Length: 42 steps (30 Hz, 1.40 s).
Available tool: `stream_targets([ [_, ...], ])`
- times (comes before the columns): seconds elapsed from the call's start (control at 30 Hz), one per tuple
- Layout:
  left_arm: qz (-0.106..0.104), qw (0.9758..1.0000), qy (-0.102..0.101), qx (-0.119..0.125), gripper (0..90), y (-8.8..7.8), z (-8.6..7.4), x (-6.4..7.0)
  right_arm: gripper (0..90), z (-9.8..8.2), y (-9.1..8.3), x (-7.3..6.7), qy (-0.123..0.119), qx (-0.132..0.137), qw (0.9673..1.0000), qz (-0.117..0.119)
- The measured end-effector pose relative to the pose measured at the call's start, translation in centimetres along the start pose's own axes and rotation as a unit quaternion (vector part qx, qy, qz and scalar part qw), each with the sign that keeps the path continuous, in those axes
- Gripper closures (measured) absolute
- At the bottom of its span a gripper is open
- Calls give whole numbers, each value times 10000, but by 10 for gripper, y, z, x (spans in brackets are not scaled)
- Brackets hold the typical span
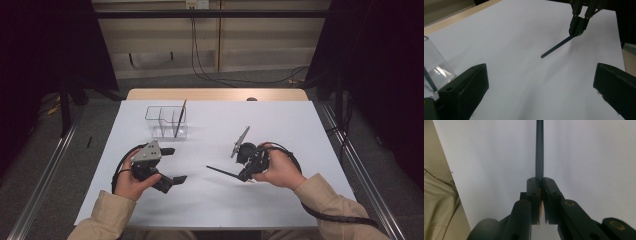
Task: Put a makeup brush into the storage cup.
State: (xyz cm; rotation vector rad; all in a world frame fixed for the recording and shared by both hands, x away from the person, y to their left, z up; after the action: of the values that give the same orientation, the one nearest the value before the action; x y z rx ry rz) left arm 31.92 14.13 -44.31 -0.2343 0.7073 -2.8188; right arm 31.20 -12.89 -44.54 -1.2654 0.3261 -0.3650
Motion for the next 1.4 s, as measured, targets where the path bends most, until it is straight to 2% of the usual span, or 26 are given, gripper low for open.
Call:
stream_targets([
  [0.13,-122,9995,44,-287,0,8,4,4,840,2,-1,-3,-39,-10,10000,8],
  [0.17,-150,9987,73,-479,0,10,5,4,840,3,0,-3,-73,-3,10000,20],
  [0.27,-239,9967,100,-775,0,17,6,5,840,4,1,-5,-90,-12,10000,26],
  [0.43,-394,9931,109,-1095,0,25,8,7,840,5,3,-6,-141,12,9999,41],
  [0.47,-433,9918,111,-1196,0,27,9,7,840,5,3,-6,-170,-6,9998,52],
  [0.57,-484,9903,128,-1299,0,31,10,9,840,5,3,-8,-158,13,9999,53],
  [0.63,-501,9878,119,-1467,0,34,10,9,840,5,3,-8,-149,11,9999,37],
  [0.77,-548,9846,170,-1651,13,38,11,12,840,5,4,-10,-213,-14,9998,43],
  [0.83,-537,9839,168,-1694,36,40,13,14,840,5,3,-10,-214,5,9998,38],
  [1.0,-587,9800,358,-1869,132,42,17,16,840,6,4,-12,-218,-9,9998,43],
  [1.23,-636,9761,416,-2038,234,43,23,16,839,7,3,-13,-276,5,9996,88],
  [1.4,-761,9720,533,-2156,322,45,25,15,840,8,2,-15,-265,24,9995,142],
])
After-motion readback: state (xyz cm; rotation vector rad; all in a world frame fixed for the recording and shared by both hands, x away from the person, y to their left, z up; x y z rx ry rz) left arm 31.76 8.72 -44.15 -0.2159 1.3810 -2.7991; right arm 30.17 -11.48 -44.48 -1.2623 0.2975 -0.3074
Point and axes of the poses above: each handheld gripper's, and its own axes: y roughly forward along the jaws, z roughly out of its top, x roughly to its right, the point moved 4 cm from there along y, roughly forward along the jaws, and after that the axes turned 5 degrees about -z, right-handed, at the moved point
